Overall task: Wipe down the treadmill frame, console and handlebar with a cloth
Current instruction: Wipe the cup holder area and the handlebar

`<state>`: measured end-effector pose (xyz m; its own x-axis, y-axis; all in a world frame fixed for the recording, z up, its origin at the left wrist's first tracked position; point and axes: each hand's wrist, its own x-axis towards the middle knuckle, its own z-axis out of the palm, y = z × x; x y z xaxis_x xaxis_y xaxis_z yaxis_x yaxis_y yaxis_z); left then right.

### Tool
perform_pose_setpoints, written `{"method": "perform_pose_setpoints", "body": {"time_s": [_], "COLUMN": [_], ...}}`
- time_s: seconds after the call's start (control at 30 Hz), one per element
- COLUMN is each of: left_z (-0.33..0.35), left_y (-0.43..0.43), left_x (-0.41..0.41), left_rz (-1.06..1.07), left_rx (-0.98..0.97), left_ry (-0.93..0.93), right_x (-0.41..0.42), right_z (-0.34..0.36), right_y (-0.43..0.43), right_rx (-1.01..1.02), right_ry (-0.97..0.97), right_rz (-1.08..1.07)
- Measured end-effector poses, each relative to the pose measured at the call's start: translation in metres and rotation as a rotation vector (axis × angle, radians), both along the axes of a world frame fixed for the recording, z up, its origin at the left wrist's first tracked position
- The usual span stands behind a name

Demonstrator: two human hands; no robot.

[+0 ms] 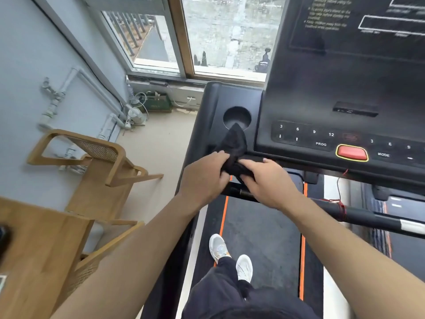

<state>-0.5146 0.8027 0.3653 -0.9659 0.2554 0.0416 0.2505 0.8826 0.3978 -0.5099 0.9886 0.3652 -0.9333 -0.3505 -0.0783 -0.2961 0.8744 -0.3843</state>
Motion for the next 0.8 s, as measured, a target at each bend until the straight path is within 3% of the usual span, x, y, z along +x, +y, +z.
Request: {"method": "perform_pose_setpoints", "body": {"time_s": [0.07,0.23,0.33,0.63,0.73,0.8], "left_z": [-0.002,-0.027,-0.034,-0.068,-0.066,-0.055], "left_y": [-0.01,-0.021,-0.018,-0.003,0.005,0.012], "left_x": [0.018,0.046,0.038,-0.009,-0.023,-0.033], "left_rz": [0.022,-0.144,-0.186,-0.417,-0.439,-0.499], "left_rx": [0.005,-0.319,-0.374,-0.597,-0.669,-0.783], "left_ry": [-0.04,-0.07,-0.015,0.064,-0.012,-0.216], "right_x": [0.019,0.043,0.039,0.006,-0.007,-0.024], "right_z": [0.003,-0.014,-0.018,-0.057,-0.062,-0.062], "right_y": [-0.01,-0.017,-0.022,-0.057,-0.052,-0.047], "right_rx": [0.009,0.178,0.145,0.299,0.281,0.25], "right_ry": [-0.054,-0.174,-0.183,-0.181,-0.303,-0.482], "right_rz": [0.026,0.108,0.07,-0.076,-0.044,0.021]}}
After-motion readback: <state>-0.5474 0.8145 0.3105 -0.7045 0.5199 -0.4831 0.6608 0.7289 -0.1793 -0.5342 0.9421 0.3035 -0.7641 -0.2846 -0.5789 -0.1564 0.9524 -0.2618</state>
